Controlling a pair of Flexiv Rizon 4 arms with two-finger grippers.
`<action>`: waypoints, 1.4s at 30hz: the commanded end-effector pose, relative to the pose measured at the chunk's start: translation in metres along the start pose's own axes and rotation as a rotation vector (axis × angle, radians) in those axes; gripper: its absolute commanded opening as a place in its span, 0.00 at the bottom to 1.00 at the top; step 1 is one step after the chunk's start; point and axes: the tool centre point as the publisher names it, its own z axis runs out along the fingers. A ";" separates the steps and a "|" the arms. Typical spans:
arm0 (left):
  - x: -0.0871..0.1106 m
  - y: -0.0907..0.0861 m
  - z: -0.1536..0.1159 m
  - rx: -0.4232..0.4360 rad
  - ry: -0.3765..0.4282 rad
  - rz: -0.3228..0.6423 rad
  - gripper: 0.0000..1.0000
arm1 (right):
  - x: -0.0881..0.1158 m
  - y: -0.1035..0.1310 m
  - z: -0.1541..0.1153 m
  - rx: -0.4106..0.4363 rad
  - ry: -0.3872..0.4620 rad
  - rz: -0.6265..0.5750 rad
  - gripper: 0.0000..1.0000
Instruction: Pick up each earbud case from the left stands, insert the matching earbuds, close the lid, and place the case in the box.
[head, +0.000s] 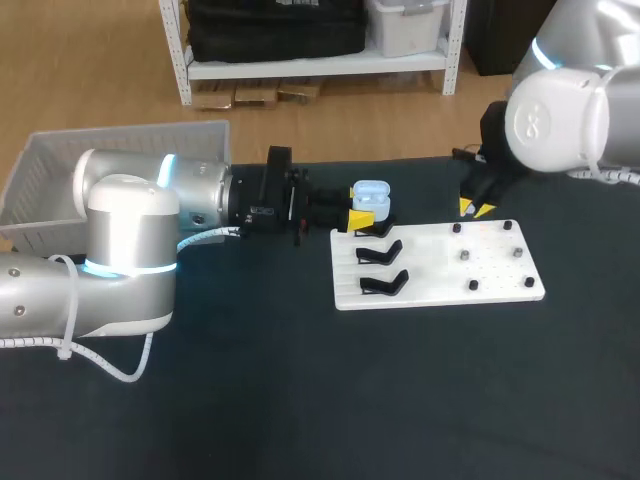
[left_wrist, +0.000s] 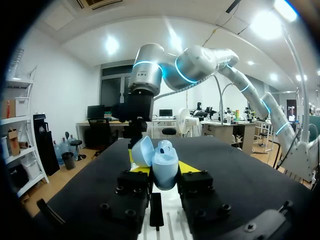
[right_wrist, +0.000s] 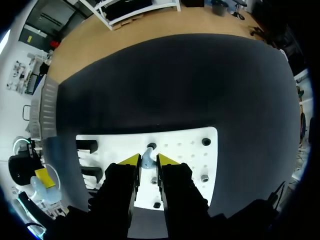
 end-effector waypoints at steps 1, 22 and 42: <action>0.001 -0.001 0.000 -0.006 -0.004 0.004 0.00 | 0.013 0.003 -0.036 -0.004 -0.022 0.003 0.00; 0.001 -0.001 0.000 -0.006 -0.004 0.004 0.00 | 0.078 0.129 -0.146 0.038 0.027 -0.240 0.00; 0.001 -0.001 0.000 -0.006 -0.004 0.004 0.00 | 0.091 0.155 -0.136 0.050 0.065 -0.284 0.00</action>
